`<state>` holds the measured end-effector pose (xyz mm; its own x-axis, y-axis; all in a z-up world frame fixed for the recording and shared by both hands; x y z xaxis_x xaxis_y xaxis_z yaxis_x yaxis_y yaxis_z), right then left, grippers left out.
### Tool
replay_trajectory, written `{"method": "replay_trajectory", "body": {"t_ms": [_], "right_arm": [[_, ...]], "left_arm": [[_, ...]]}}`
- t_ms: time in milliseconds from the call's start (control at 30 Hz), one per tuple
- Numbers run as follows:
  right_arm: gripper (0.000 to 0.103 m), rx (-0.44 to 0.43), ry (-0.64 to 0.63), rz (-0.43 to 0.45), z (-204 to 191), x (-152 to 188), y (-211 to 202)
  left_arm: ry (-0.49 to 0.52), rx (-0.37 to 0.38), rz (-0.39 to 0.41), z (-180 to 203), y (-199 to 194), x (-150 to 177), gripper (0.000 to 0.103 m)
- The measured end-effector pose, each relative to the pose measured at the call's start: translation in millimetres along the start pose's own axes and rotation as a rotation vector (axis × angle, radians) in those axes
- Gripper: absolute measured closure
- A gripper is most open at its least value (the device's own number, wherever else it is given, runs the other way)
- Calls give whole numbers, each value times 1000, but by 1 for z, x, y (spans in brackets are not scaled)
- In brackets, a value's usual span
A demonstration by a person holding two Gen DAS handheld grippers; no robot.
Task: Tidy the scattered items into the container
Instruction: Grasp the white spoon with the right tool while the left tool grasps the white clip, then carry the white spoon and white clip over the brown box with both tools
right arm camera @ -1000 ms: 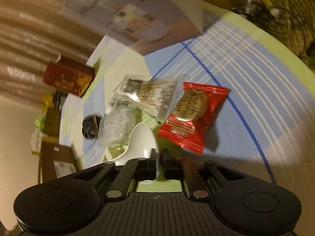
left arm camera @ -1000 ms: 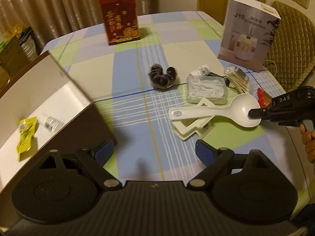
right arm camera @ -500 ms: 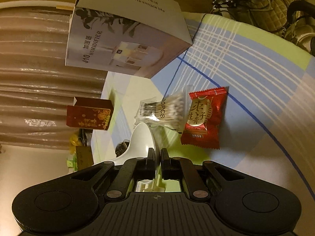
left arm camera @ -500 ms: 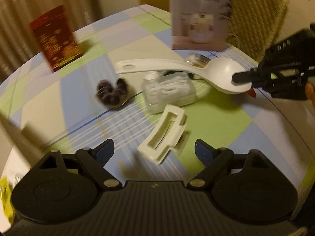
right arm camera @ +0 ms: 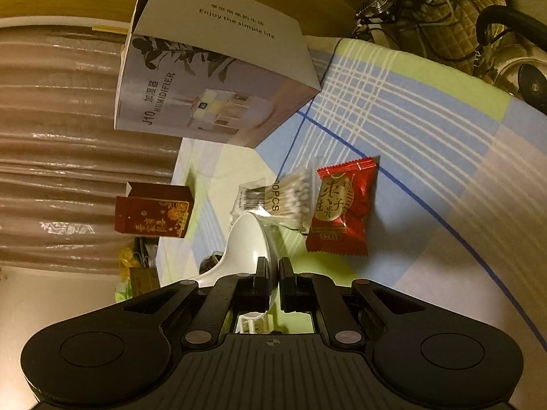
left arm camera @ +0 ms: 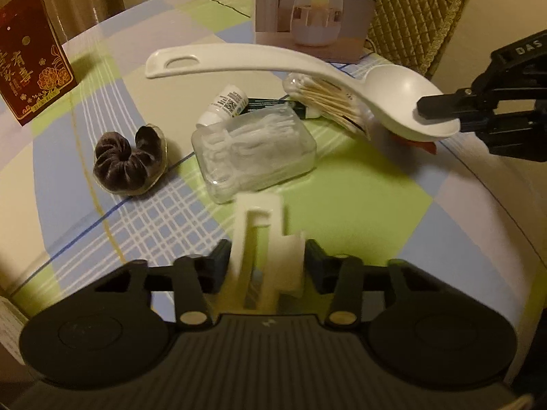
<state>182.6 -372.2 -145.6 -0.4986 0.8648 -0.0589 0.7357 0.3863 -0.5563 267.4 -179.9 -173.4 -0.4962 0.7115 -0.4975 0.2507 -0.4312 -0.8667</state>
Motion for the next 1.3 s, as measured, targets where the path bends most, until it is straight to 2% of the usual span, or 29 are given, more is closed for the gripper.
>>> {"method": "replay_trajectory", "body": {"t_ms": [233,500,700,900,1100,1300], "right_arm": [[95,-15,-32,-47,-12,11,5],[95,-67,-94,-101,-42,24,12],[95,-116,-153,-162,-74,44,27],[95,-173,-197,-234,-111,70,51],[95,-223,-268,-314,-155,104,83],[95,-235,-341,-369,-192,143,117]], "left_arm": [[-66,-15,67,0,-36,7,67],[-183,-83,202,-11,-113,16,67],[-268,-200,276,-36,-173,36,67],[-347,-341,312,-67,-219,67,67],[-413,-475,323,-101,-258,104,67],[-485,-569,309,-136,-286,138,67]]}}
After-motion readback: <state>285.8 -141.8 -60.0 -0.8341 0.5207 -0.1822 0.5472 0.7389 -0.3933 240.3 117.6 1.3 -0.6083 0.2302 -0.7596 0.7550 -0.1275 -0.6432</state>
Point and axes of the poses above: each gripper's, at about its wrist camera, not at the fingertips, and y roughly the way its jaws point, z to its right, x to its underside, the point moved 6 cm from there along y, roughly the way its jaws point
